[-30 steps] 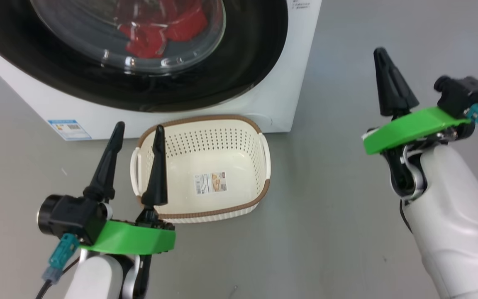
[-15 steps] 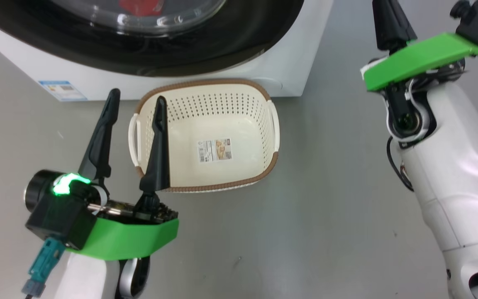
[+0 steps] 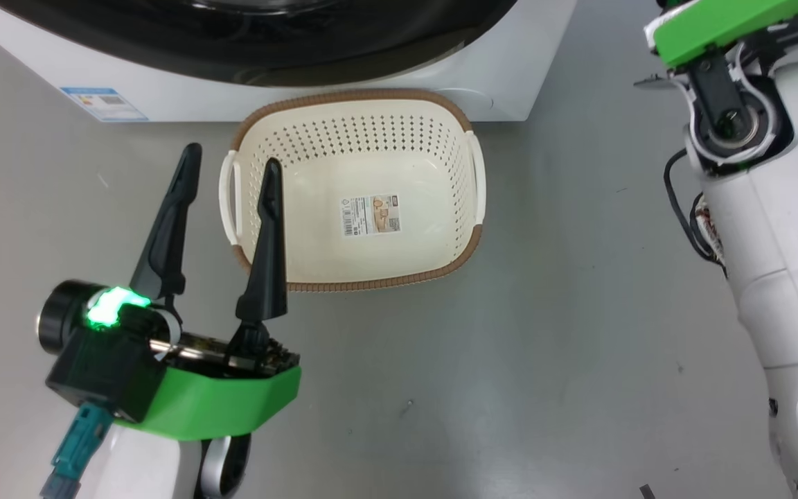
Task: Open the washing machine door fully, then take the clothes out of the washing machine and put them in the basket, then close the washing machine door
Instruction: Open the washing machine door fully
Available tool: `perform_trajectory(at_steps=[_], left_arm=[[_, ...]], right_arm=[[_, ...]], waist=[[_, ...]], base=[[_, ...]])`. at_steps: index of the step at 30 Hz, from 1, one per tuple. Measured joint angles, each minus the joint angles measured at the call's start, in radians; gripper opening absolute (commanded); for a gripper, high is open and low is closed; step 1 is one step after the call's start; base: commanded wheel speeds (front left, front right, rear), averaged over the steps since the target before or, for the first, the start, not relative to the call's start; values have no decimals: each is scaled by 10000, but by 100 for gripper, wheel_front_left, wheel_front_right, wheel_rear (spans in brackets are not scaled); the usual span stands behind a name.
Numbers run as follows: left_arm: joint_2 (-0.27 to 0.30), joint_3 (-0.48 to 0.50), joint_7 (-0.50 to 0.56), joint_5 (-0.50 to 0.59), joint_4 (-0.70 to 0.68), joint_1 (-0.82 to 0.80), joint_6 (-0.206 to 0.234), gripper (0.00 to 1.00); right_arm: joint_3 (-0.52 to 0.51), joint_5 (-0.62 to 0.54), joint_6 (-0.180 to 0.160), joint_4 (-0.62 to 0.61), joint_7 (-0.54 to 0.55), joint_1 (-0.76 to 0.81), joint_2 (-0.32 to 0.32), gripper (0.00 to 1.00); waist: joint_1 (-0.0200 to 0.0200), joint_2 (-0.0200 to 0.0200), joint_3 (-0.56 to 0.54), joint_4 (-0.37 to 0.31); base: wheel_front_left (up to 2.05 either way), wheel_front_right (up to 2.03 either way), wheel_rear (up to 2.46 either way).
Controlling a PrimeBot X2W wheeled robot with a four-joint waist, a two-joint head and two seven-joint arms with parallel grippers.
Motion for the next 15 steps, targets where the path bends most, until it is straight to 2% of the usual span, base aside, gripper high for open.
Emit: perform_trajectory(at_steps=[4,7,15], left_arm=[[-4,-2,0,23,2,0,-82,100],[-10,-6,0,23,4,-1,-121,100],[-29,-23,0,21,33,-81,-176,100]], right_arm=[[-42,773,0,211,589,-404,-109,0],[-42,963,0,531,867,-717,-293,0],[-75,1820,0,1156,1680,-1568,-288,0]], waist=[[0,0,130,72],[0,0,232,133],[0,0,591,289]], base=[[0,0,0],[0,0,0],[0,0,0]])
